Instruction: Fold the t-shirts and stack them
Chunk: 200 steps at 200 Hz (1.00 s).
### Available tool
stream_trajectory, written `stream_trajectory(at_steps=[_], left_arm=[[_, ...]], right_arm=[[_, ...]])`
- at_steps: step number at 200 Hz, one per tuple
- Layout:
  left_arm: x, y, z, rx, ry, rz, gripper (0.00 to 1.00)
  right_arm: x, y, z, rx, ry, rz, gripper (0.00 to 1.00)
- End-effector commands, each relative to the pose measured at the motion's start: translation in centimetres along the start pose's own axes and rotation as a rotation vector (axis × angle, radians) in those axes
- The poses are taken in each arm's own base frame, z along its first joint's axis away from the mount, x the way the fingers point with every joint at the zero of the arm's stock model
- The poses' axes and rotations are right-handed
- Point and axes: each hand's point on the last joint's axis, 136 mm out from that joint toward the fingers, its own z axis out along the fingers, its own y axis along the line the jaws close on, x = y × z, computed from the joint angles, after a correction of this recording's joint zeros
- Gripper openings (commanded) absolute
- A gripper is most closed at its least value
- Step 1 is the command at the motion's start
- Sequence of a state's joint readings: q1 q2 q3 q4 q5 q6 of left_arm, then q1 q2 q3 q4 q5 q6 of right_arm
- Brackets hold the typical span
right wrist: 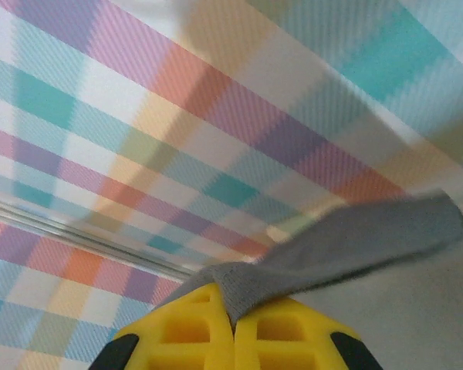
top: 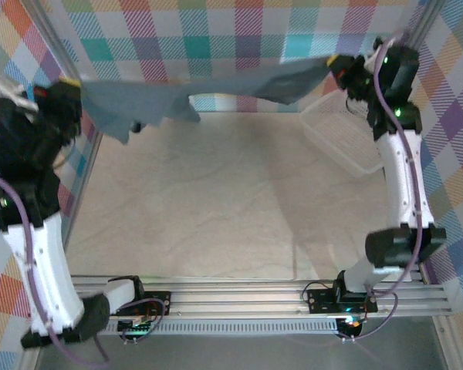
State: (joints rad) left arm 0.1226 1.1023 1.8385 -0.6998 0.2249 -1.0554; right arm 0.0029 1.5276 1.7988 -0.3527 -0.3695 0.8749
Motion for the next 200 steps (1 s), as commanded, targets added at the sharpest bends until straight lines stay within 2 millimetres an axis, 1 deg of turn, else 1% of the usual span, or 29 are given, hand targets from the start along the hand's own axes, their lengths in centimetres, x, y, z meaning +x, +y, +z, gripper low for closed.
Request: stream_trajectory(at_steps=[1, 9, 10, 11, 13, 16, 22, 29, 32, 39, 46, 50, 51, 54, 56, 59, 65, 73, 82, 102, 111, 117, 134, 140, 155, 165, 180, 190, 200], left_arm=[[7.3, 12.5, 1.9, -0.303, 0.227, -0.151, 0.00], [9.4, 16.0, 1.0, -0.362, 0.267, -0.174, 0.00], [9.6, 16.1, 0.8, -0.362, 0.270, -0.176, 0.00], [9.9, 16.7, 0.8, -0.373, 0.277, -0.179, 0.00], [10.2, 17.2, 0.5, -0.379, 0.282, -0.181, 0.01], [11.1, 18.8, 0.2, -0.410, 0.295, -0.191, 0.03], [12.3, 21.0, -0.5, -0.447, 0.315, -0.200, 0.10], [13.4, 23.3, -1.1, -0.482, 0.332, -0.202, 0.20], [13.8, 24.1, -1.4, -0.496, 0.339, -0.202, 0.26], [14.9, 26.3, -2.0, -0.539, 0.359, -0.208, 0.36], [15.6, 27.8, -2.4, -0.568, 0.373, -0.207, 0.46], [15.9, 28.7, -2.7, -0.590, 0.380, -0.208, 0.49], [16.0, 28.9, -2.8, -0.596, 0.382, -0.208, 0.50], [16.2, 29.5, -3.0, -0.616, 0.385, -0.209, 0.51], [16.3, 29.8, -3.1, -0.627, 0.387, -0.211, 0.52], [16.5, 30.2, -3.3, -0.642, 0.391, -0.210, 0.54], [16.6, 30.7, -3.3, -0.654, 0.397, -0.200, 0.55], [16.7, 31.4, -3.4, -0.676, 0.401, -0.189, 0.55], [16.7, 32.0, -3.3, -0.708, 0.397, -0.185, 0.55], [16.5, 32.7, -1.8, -0.735, 0.403, -0.158, 0.53], [16.1, 33.4, -1.2, -0.780, 0.399, -0.140, 0.48], [16.0, 34.1, -0.8, -0.814, 0.397, -0.130, 0.43], [16.3, 35.4, 1.8, -0.829, 0.423, -0.125, 0.33], [16.6, 36.2, 2.5, -0.849, 0.431, -0.132, 0.31], [17.0, 38.1, 4.2, -0.888, 0.445, -0.124, 0.28], [17.3, 39.5, 5.0, -0.930, 0.456, -0.112, 0.26], [18.2, 41.3, 6.4, -0.971, 0.502, -0.097, 0.26], [18.9, 42.4, 7.1, -1.004, 0.534, -0.085, 0.26], [19.5, 43.7, 7.4, -1.049, 0.559, -0.060, 0.25]], right_arm=[[4.0, -6.2, -0.8, 0.134, -0.004, 0.007, 0.00], [6.7, -8.7, -0.9, 0.188, 0.039, -0.013, 0.00], [7.1, -9.0, -0.9, 0.196, 0.045, -0.017, 0.00], [7.4, -9.3, -0.9, 0.203, 0.052, -0.020, 0.00], [8.1, -10.0, -0.9, 0.220, 0.065, -0.022, 0.00], [9.3, -10.9, -0.9, 0.241, 0.086, -0.030, 0.00], [11.4, -12.8, -1.0, 0.279, 0.125, -0.038, 0.00], [13.7, -15.2, -1.2, 0.329, 0.162, -0.037, 0.06], [14.6, -16.3, -1.4, 0.359, 0.177, -0.028, 0.08], [16.4, -18.8, -2.1, 0.434, 0.205, 0.005, 0.15], [18.0, -20.9, -2.7, 0.493, 0.229, 0.029, 0.23], [18.6, -21.9, -3.1, 0.522, 0.242, 0.038, 0.26], [18.8, -22.1, -3.2, 0.530, 0.246, 0.040, 0.29], [19.2, -22.7, -3.4, 0.554, 0.255, 0.043, 0.32], [19.5, -23.1, -3.6, 0.568, 0.261, 0.046, 0.35], [19.8, -23.5, -3.8, 0.584, 0.271, 0.046, 0.37], [20.2, -23.9, -3.9, 0.601, 0.286, 0.042, 0.41], [20.5, -24.1, -3.9, 0.614, 0.308, 0.025, 0.44], [20.7, -24.1, -3.7, 0.622, 0.328, 0.000, 0.45], [21.2, -23.3, -2.5, 0.605, 0.371, -0.055, 0.45], [21.7, -23.0, -1.7, 0.598, 0.397, -0.083, 0.45], [22.0, -22.9, -1.1, 0.597, 0.421, -0.094, 0.44], [23.6, -23.0, 0.9, 0.576, 0.491, -0.111, 0.41], [24.3, -23.0, 1.6, 0.567, 0.515, -0.118, 0.40], [25.6, -24.1, 3.1, 0.575, 0.564, -0.124, 0.38], [26.1, -25.0, 3.9, 0.594, 0.591, -0.115, 0.36], [27.0, -26.9, 4.5, 0.657, 0.634, -0.100, 0.36], [28.0, -28.3, 4.9, 0.701, 0.683, -0.080, 0.36], [28.9, -29.4, 5.2, 0.740, 0.733, -0.054, 0.36]])
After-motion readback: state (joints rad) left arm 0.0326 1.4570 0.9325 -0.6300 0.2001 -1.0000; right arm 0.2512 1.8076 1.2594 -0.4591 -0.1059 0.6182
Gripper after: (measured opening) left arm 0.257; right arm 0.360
